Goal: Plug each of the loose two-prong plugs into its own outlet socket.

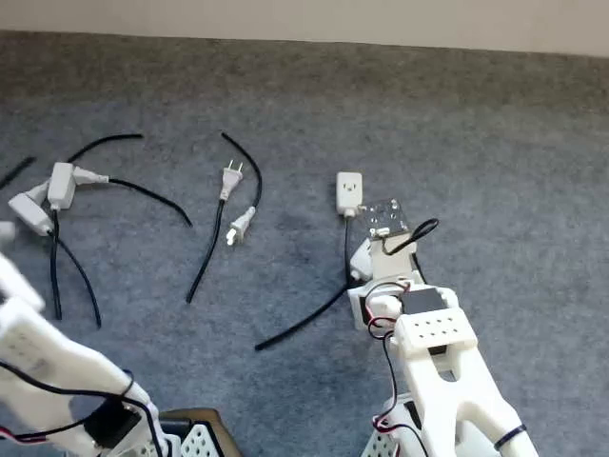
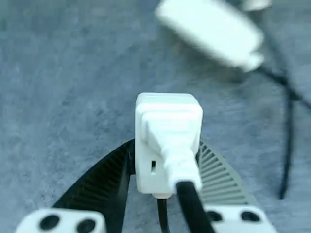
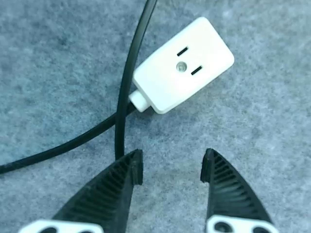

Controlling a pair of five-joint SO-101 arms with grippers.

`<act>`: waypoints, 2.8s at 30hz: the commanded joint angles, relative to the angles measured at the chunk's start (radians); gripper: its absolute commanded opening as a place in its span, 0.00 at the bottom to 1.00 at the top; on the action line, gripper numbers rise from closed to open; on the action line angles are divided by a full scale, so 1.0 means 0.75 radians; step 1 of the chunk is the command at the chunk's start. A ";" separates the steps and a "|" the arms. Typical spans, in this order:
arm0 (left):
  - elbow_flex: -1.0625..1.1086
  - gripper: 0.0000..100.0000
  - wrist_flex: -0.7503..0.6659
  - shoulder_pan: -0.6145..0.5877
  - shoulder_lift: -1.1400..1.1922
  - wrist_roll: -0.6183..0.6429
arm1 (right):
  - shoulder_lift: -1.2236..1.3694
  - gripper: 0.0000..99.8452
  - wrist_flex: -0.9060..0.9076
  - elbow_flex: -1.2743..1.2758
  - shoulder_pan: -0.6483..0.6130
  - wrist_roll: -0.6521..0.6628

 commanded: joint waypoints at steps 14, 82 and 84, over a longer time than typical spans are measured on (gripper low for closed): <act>-1.333 0.28 0.585 -0.081 0.635 0.082 | -0.024 0.19 -0.019 -0.009 0.001 0.014; -0.866 0.28 0.620 0.768 0.179 0.779 | -0.019 0.18 0.214 -0.388 0.024 -0.503; -0.866 0.28 0.618 0.727 0.187 0.741 | -0.019 0.18 0.111 -0.339 -0.030 -0.546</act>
